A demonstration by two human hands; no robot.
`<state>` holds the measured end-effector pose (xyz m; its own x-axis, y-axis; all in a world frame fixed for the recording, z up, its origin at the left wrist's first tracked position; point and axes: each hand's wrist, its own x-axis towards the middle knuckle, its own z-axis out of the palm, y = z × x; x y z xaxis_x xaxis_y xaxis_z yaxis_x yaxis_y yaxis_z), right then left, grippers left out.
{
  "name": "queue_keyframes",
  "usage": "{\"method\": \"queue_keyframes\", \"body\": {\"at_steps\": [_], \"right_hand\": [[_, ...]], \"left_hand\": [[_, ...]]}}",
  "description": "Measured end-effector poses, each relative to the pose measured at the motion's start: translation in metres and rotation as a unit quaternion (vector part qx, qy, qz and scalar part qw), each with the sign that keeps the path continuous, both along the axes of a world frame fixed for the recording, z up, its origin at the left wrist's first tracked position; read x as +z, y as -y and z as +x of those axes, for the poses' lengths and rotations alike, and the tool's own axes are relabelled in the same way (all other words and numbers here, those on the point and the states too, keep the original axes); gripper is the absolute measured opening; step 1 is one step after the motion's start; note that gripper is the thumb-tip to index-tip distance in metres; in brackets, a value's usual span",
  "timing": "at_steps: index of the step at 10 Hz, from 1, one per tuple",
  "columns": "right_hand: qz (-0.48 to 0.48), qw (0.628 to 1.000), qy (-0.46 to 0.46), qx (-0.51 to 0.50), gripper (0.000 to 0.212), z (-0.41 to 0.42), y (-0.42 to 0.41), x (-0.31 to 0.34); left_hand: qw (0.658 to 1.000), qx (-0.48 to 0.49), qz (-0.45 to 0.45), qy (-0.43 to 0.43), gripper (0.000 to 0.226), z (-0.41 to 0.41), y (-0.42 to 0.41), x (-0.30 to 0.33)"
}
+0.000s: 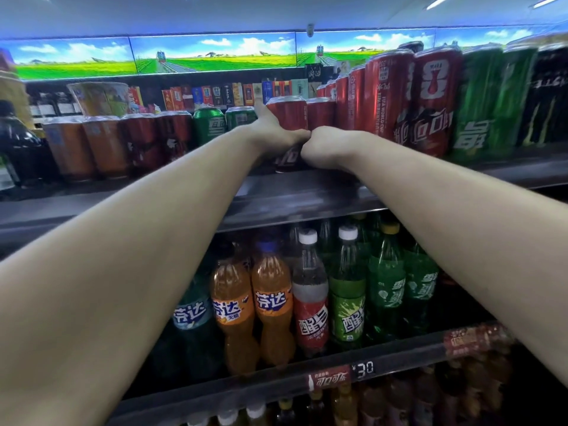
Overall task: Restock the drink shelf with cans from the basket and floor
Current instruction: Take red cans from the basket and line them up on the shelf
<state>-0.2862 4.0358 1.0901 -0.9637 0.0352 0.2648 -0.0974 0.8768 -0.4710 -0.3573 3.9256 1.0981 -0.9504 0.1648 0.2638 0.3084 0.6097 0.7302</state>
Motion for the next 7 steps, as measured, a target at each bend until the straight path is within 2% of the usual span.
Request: {"method": "queue_keyframes", "body": {"at_steps": [1,2,3,4,5,6,7], "right_hand": [[-0.006,1.000,-0.016,0.004,0.038,-0.008,-0.002,-0.001],[-0.013,0.999,-0.027,-0.027,0.034,-0.011,-0.002,-0.004],[-0.045,0.994,-0.086,-0.049,0.034,-0.007,-0.002,-0.003],[-0.041,0.986,-0.153,-0.045,0.043,-0.002,-0.004,-0.005],[-0.051,0.981,-0.182,-0.037,0.044,0.000,-0.006,-0.007],[-0.044,0.979,-0.194,-0.040,0.047,0.001,-0.010,-0.007],[-0.037,0.979,-0.197,-0.040,0.049,0.001,-0.012,-0.010]], "left_hand": [[1.000,-0.016,0.017,0.011,0.127,-0.006,0.003,-0.001],[0.998,-0.043,0.031,0.023,0.127,-0.014,0.009,-0.002],[0.999,-0.050,0.018,-0.002,0.086,-0.016,0.019,-0.005],[0.997,-0.071,-0.018,-0.024,0.059,-0.017,0.021,-0.004],[0.994,-0.078,-0.030,-0.066,0.040,-0.017,0.014,-0.001],[0.994,-0.054,-0.038,-0.083,0.049,-0.016,0.005,-0.001],[0.993,-0.017,-0.064,-0.097,0.084,-0.014,-0.001,-0.002]]}}
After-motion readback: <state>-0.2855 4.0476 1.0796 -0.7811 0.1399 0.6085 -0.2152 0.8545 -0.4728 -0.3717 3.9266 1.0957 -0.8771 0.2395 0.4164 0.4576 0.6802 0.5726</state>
